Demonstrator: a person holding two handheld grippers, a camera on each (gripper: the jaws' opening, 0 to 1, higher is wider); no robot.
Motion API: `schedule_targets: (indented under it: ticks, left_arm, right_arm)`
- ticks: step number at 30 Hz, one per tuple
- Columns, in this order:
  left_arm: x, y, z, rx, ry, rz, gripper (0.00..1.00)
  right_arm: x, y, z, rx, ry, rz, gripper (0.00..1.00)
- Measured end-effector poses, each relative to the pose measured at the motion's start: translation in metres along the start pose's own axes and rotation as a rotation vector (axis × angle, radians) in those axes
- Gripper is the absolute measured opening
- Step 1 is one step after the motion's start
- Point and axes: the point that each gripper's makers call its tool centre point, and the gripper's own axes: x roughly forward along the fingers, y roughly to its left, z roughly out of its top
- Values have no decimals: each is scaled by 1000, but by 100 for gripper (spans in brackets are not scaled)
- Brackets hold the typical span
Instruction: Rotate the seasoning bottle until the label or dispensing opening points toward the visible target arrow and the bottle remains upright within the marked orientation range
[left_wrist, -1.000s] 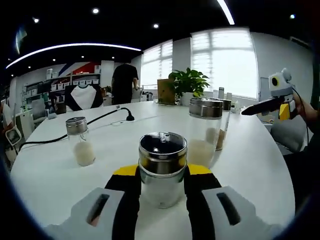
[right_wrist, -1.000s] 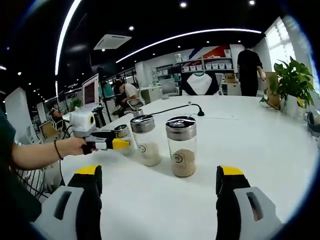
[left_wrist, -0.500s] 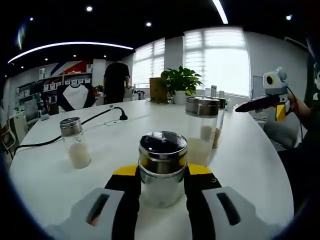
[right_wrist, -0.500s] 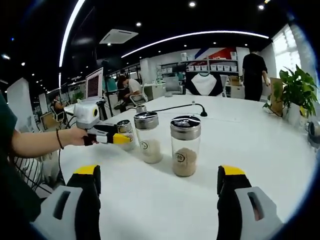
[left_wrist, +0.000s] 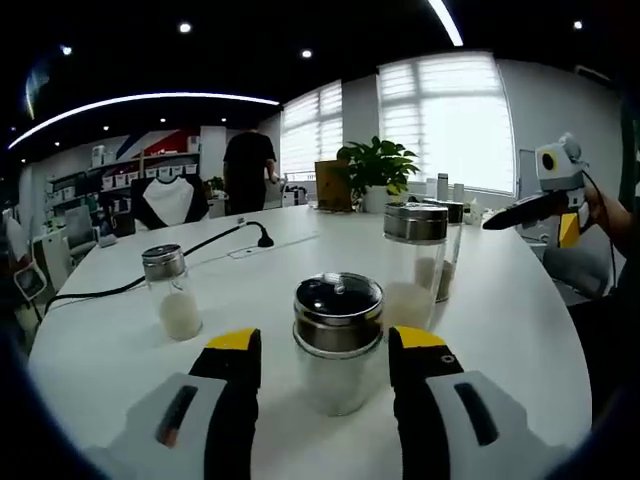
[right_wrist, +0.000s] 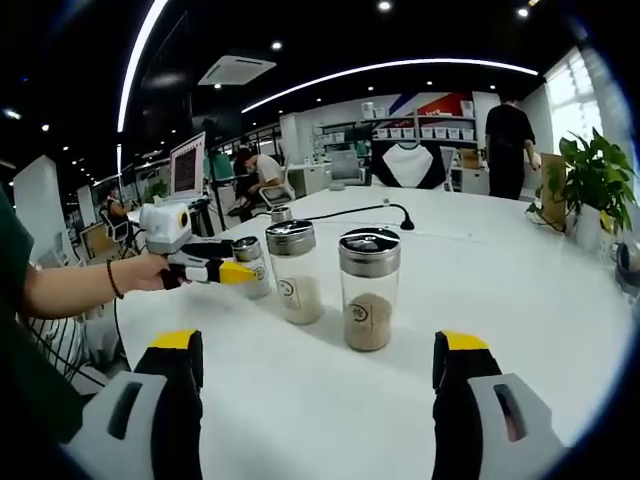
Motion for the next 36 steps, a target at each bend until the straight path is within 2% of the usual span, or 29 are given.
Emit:
schedule_targets:
  ticks: [7, 10, 14, 17, 29, 32, 36]
  left_arm:
    - [-1, 0, 5, -38, -26, 64, 58]
    - [0, -1, 1, -53, -17, 79, 57]
    - [0, -3, -3, -78, -18, 103, 56]
    - [0, -3, -7, -95, -8, 141, 56]
    - [1, -3, -5, -96, -7, 208, 54]
    - [0, 0, -4, -103, -12, 258, 52]
    - [-1, 0, -6, -125, -5, 293, 52]
  right_arm:
    - [1, -2, 2, 6, -12, -19, 93]
    - [1, -5, 2, -5, -13, -36, 91]
    - [0, -6, 3, 11, -28, -43, 84]
    - [-1, -7, 4, 16, -38, -51, 84]
    - [-2, -6, 3, -13, -41, -61, 83]
    - [-2, -7, 3, -9, -42, -64, 83]
    - [-4, -12, 6, -21, -54, -94, 83]
